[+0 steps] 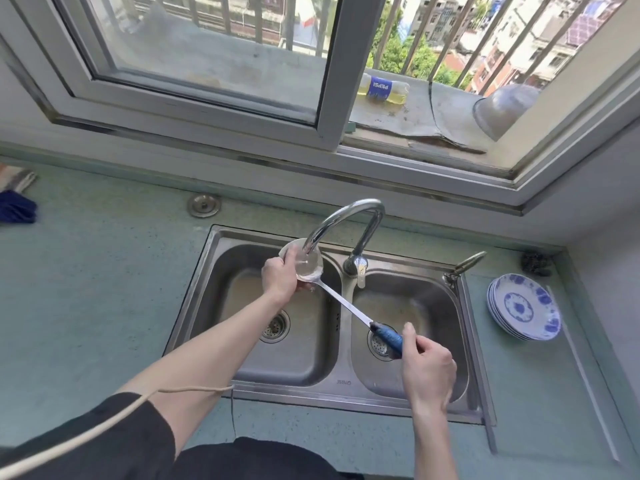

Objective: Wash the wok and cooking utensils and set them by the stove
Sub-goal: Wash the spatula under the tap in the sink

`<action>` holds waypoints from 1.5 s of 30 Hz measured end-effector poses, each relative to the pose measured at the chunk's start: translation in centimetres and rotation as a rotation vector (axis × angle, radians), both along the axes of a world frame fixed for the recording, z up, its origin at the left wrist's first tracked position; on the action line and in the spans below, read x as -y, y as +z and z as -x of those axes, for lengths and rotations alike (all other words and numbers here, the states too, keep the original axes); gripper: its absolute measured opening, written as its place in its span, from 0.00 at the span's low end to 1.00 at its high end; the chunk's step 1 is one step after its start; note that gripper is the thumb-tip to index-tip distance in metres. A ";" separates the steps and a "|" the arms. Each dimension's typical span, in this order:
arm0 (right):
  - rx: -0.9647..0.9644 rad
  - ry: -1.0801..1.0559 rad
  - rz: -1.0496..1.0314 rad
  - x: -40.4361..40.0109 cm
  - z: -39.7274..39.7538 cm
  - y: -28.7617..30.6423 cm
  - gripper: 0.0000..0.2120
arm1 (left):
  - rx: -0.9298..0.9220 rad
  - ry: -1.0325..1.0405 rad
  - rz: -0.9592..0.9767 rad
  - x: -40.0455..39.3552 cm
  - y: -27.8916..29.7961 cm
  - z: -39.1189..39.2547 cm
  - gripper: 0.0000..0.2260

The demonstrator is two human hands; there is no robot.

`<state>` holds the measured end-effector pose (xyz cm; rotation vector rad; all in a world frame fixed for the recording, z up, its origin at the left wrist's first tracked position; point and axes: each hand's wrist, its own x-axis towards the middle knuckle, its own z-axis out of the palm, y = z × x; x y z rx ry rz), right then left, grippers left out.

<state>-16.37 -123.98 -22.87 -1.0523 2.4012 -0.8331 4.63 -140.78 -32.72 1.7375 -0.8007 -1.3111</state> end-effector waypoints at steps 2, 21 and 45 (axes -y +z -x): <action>-0.043 0.010 0.058 -0.2 0.9 0.6 0.22 | -0.138 -0.029 -0.086 -0.1 -0.7 0.5 0.21; -0.078 -0.069 0.155 0.0 2.6 1.3 0.23 | -0.824 0.033 -0.211 -0.5 0.4 1.7 0.13; 0.371 -0.016 0.151 3.3 -3.6 -3.8 0.19 | -0.791 0.129 -0.174 -0.7 1.6 5.0 0.10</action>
